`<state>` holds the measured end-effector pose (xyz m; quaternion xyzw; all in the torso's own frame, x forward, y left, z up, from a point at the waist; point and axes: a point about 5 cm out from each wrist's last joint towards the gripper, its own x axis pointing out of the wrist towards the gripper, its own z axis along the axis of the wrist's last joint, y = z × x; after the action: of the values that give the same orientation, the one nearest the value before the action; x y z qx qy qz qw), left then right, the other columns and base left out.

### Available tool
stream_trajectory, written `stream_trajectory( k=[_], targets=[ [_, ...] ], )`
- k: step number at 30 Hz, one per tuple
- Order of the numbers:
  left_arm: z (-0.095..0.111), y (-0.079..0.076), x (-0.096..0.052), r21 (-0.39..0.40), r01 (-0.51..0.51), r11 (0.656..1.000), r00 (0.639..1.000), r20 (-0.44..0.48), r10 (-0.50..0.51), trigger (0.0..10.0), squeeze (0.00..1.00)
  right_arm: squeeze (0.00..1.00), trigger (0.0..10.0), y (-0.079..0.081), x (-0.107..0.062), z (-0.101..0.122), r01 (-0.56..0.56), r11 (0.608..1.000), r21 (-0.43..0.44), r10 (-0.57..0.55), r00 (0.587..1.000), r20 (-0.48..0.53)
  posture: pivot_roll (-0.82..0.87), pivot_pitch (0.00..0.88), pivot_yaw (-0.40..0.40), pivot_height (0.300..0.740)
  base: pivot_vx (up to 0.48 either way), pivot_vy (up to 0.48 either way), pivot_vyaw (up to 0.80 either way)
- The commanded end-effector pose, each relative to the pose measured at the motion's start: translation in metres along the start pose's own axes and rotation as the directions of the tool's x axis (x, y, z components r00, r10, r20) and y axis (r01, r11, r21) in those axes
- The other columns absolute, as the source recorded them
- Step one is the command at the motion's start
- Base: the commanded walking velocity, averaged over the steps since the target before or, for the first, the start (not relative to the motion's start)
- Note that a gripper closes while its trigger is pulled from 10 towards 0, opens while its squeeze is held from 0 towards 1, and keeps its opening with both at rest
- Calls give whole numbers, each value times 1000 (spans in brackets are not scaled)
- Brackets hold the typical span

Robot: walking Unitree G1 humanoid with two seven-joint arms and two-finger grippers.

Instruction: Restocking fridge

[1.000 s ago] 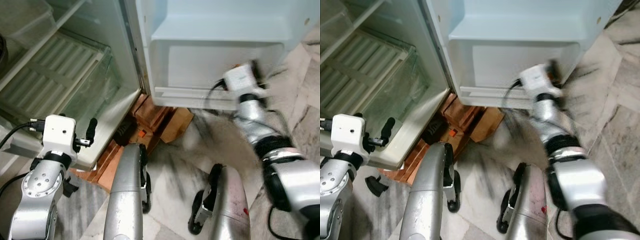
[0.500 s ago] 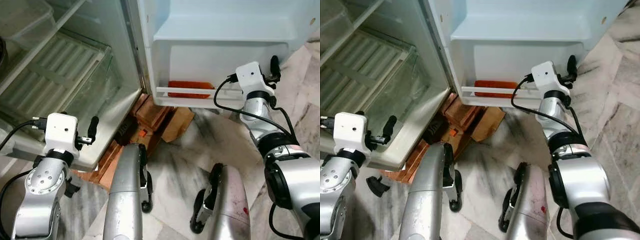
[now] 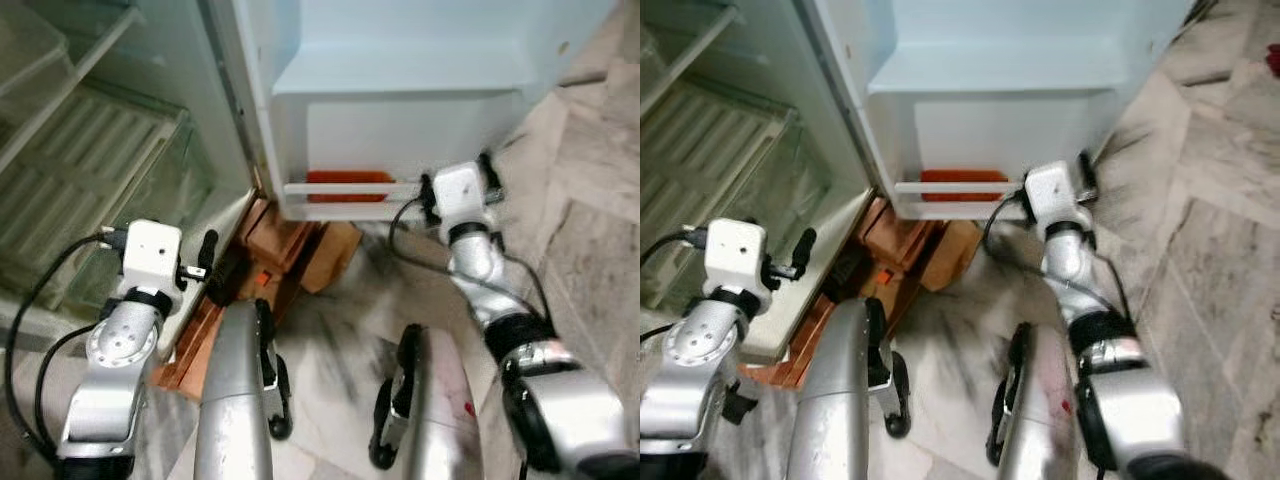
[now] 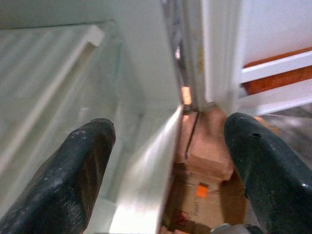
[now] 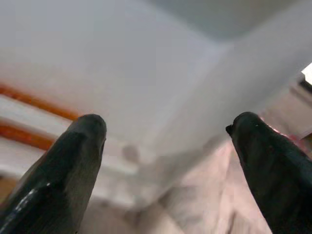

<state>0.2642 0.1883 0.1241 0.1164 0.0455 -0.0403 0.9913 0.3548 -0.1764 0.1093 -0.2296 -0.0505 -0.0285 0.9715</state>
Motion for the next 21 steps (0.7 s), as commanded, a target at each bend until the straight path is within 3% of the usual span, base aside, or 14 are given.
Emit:
stream_trajectory(
  k=[1, 6, 12, 13, 15, 16, 17, 18, 19, 21],
  targets=[
    [-5, -1, 1, 11, -5, 1000, 1000, -9, 5, 10000, 0, 1000, 10000, 3, -5, 3, -4, 998, 60, 3, 1000, 23, 114, 116, -4, 561, 0, 0, 0],
    [-6, -9, 11, 7, 7, 1000, 1000, 18, -7, 10000, 0, 1000, 10000, 4, -31, -13, 80, 982, 171, -73, 996, -45, 88, 69, -8, 561, 0, 0, 0],
    [-13, -14, 16, 9, 23, 1000, 1000, 10, -23, 10000, 0, 1000, 10000, 9, -48, -16, 104, 967, 232, -86, 993, -86, 56, 24, -9, 561, 0, 0, 0],
    [-14, -16, 18, 12, 33, 999, 999, 9, -33, 10000, 0, 851, 10000, 13, -54, -15, 94, 964, 250, -73, 993, -92, 55, 19, -12, 561, 0, 0, 0],
    [-14, -21, 20, 16, 44, 999, 999, 10, -44, 10000, 0, 690, 10000, 15, -57, -15, 91, 956, 277, -65, 992, -105, 50, 8, -20, 561, 0, 0, 0],
    [-14, -24, 22, 22, 56, 998, 998, 18, -57, 10000, 0, 294, 10000, 17, -60, -15, 85, 954, 289, -57, 993, -103, 48, 6, -22, 561, 0, 0, 0],
    [-14, -26, 23, 22, 60, 998, 998, 21, -61, 10000, 0, 294, 10000, 17, -60, -15, 82, 954, 290, -55, 993, -101, 46, 6, -21, 561, 0, 0, 0],
    [-13, -27, 23, 21, 63, 998, 998, 24, -64, 10000, 0, 180, 10000, 17, -61, -14, 79, 950, 301, -52, 994, -94, 46, 6, -21, 561, 0, 0, 0],
    [-15, -27, 22, 16, 61, 998, 998, 24, -62, 10000, 0, 0, 10000, 17, -64, -12, 77, 947, 313, -49, 994, -94, 41, 3, -19, 561, 0, 0, 0],
    [-17, -26, 21, 13, 60, 998, 998, 24, -61, 10000, 0, 0, 10000, 15, -67, -10, 75, 946, 316, -50, 995, -86, 33, 0, -13, 561, 0, 0, 0]
  ],
)
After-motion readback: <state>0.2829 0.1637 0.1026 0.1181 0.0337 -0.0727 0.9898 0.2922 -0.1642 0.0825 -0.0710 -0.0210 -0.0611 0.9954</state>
